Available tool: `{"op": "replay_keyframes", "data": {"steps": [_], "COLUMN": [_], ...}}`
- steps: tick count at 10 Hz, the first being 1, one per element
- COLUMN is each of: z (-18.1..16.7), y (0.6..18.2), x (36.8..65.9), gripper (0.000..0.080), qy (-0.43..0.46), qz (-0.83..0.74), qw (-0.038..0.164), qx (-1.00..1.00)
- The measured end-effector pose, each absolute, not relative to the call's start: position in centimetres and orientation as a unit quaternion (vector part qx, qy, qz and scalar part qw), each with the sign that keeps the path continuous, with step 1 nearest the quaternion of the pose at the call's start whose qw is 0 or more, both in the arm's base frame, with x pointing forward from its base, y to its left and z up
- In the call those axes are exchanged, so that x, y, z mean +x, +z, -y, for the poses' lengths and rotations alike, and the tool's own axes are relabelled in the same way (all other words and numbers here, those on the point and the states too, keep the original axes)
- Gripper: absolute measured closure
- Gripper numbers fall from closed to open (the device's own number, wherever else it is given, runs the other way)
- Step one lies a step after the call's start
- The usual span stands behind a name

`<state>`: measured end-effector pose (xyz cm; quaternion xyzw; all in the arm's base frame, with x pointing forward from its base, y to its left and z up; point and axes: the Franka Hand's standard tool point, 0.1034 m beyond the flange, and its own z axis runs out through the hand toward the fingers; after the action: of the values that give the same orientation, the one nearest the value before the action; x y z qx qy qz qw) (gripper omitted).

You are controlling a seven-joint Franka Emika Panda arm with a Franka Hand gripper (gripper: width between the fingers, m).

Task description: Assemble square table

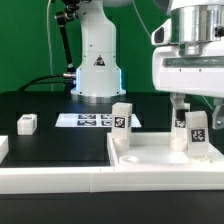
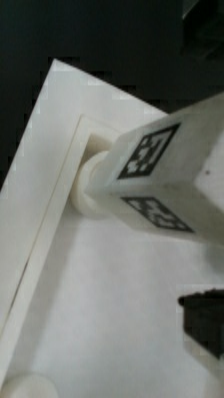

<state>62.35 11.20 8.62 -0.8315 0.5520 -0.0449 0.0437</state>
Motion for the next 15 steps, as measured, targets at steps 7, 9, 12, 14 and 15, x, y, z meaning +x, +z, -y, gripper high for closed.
{"op": "replay_keyframes", "data": {"steps": [7,9,12,14,15], "z": [-11.16,-10.77,-10.93,-10.85,-10.84], "y": [8.46,8.49,8.59,8.54,8.53], "x": [62.31,62.55,62.57,62.56,62.55], "gripper": [0.0150,0.0150,0.0150,0.0243,0.0243], "qy": [-0.055,-0.062,-0.065,-0.064,-0.064], "qz": [-0.320,-0.240,-0.150,-0.148,-0.148], "qw": [0.028,0.023,0.012,0.012,0.012], "qx": [-0.946,-0.968,-0.986,-0.987,-0.987]}}
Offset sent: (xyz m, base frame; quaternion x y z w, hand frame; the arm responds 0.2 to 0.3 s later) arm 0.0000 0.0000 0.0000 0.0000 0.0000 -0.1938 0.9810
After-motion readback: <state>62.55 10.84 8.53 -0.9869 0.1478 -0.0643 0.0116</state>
